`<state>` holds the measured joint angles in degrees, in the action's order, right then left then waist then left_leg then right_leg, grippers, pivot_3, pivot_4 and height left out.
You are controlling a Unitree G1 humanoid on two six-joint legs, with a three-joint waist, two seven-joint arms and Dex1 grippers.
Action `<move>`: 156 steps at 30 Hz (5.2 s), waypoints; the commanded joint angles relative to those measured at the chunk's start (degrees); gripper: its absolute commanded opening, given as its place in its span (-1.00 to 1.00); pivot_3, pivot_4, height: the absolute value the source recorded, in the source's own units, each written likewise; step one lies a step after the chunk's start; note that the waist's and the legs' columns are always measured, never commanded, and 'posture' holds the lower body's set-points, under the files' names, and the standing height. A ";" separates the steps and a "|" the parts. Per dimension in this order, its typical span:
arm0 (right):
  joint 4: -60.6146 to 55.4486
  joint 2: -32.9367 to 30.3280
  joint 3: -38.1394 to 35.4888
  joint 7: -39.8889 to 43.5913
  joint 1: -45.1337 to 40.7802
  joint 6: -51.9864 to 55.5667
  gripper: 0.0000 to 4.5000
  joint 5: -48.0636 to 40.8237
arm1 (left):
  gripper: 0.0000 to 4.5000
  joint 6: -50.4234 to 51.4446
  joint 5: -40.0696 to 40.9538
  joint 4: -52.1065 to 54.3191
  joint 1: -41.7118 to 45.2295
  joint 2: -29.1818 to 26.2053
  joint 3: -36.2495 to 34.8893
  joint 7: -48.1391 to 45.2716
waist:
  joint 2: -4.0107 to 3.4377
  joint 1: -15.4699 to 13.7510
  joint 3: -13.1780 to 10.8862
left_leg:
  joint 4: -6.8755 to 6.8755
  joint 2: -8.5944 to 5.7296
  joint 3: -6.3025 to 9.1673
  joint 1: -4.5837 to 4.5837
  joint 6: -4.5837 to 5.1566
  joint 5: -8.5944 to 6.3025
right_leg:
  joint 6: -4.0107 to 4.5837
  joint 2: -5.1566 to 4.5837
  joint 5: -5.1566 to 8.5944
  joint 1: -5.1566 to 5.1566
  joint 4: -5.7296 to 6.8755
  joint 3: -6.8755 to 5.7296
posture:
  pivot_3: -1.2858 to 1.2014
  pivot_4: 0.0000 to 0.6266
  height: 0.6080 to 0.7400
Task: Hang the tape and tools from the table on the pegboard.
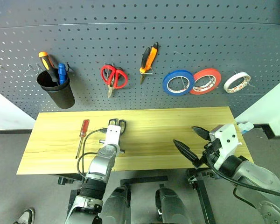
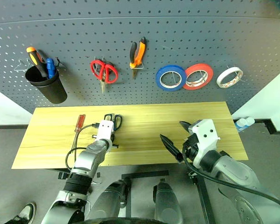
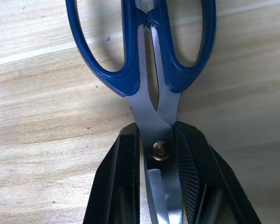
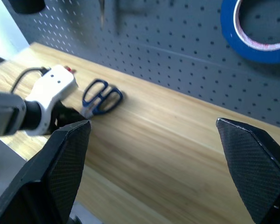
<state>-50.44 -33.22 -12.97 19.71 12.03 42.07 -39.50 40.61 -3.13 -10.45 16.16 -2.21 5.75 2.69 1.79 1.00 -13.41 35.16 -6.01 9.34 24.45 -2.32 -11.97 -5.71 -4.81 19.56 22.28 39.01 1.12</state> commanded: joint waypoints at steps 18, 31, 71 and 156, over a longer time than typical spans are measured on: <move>1.02 -9.98 -27.99 5.42 1.55 -2.36 1.00 -33.24 | -0.76 -10.75 -5.35 9.12 -3.52 -5.02 7.59 -6.25 | -0.05 -0.12 -0.24 | 0.05 -0.06 -0.01 0.29 0.11 -0.05 | 0.00 -0.13 0.00 0.18 -0.07 0.00 | -0.08 -0.23 0.62; 3.48 -18.40 -43.15 8.72 6.72 -3.52 1.00 -50.92 | -0.76 -21.69 -7.12 11.57 -4.62 -6.94 9.57 -9.70 | -0.04 -0.06 -0.24 | 0.15 -0.06 -0.07 0.37 0.19 -0.08 | -0.01 -0.16 0.00 0.18 -0.08 -0.01 | -0.08 -0.28 0.62; 10.30 -20.89 -45.50 16.37 6.80 -2.48 1.00 -43.71 | -0.77 -61.76 -9.16 11.80 -5.18 -11.69 -2.21 -2.39 | -0.19 -0.03 -0.15 | 0.86 -0.12 -0.15 0.37 0.41 -0.20 | -0.25 -0.14 -0.15 -0.05 0.08 0.01 | -0.07 -0.31 0.62; 10.84 -20.47 -48.03 17.99 9.85 -0.50 1.00 -40.78 | -0.79 -51.33 4.67 -2.47 7.54 -9.53 -10.08 -12.22 | -0.19 0.30 -0.15 | 1.07 -0.12 -0.27 0.38 0.45 -0.21 | -0.34 -0.12 -0.22 -0.05 0.22 0.11 | -0.09 -0.27 0.62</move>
<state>-39.59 -53.42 -58.81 37.47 21.85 41.80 -79.64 -8.89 1.74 -12.62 22.83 -11.21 -3.05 -10.37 1.60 1.30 -13.56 36.23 -6.13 9.06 24.83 -1.87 -12.19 -6.06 -4.93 19.35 22.22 39.23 1.24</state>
